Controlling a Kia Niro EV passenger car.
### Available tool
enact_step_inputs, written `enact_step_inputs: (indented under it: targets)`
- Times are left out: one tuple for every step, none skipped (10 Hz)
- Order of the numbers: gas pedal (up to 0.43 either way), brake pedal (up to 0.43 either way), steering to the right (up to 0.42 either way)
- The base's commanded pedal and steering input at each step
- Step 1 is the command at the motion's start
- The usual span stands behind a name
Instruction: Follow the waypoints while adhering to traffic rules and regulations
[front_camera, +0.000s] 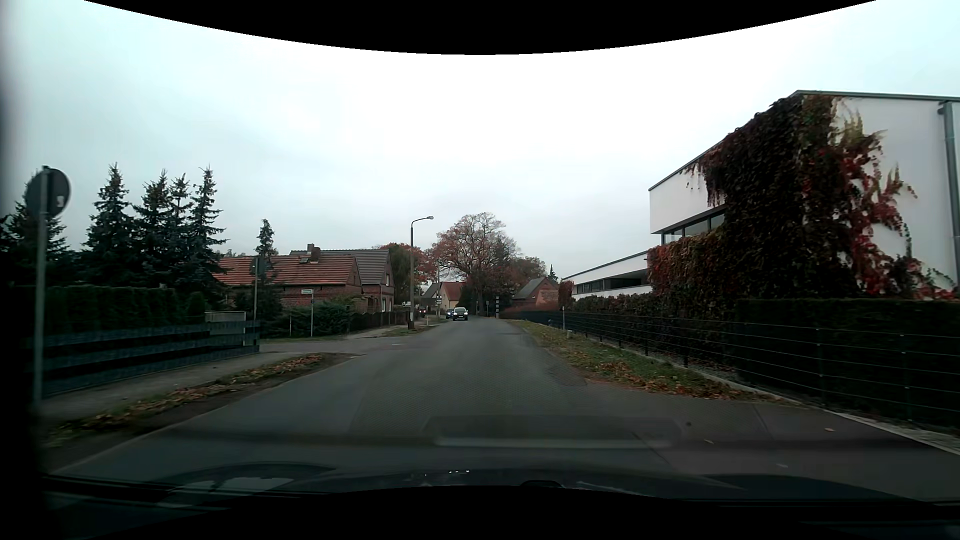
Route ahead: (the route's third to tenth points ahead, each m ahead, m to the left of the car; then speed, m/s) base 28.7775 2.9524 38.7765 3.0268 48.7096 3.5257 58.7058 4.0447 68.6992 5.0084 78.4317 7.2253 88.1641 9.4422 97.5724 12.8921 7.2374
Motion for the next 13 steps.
enact_step_inputs:
  targets:
    - [0.118, 0.000, -0.004]
    - [0.118, 0.000, -0.006]
    - [0.118, 0.000, -0.006]
    - [0.118, 0.000, -0.008]
    - [0.118, 0.000, -0.009]
    - [0.118, 0.000, -0.009]
    - [0.118, 0.000, -0.009]
    - [0.118, 0.000, -0.005]
    - [0.118, 0.000, 0.001]
    - [0.118, 0.000, 0.003]
    - [0.118, 0.000, 0.002]
    - [0.118, 0.000, 0.003]
    - [0.118, 0.000, 0.003]
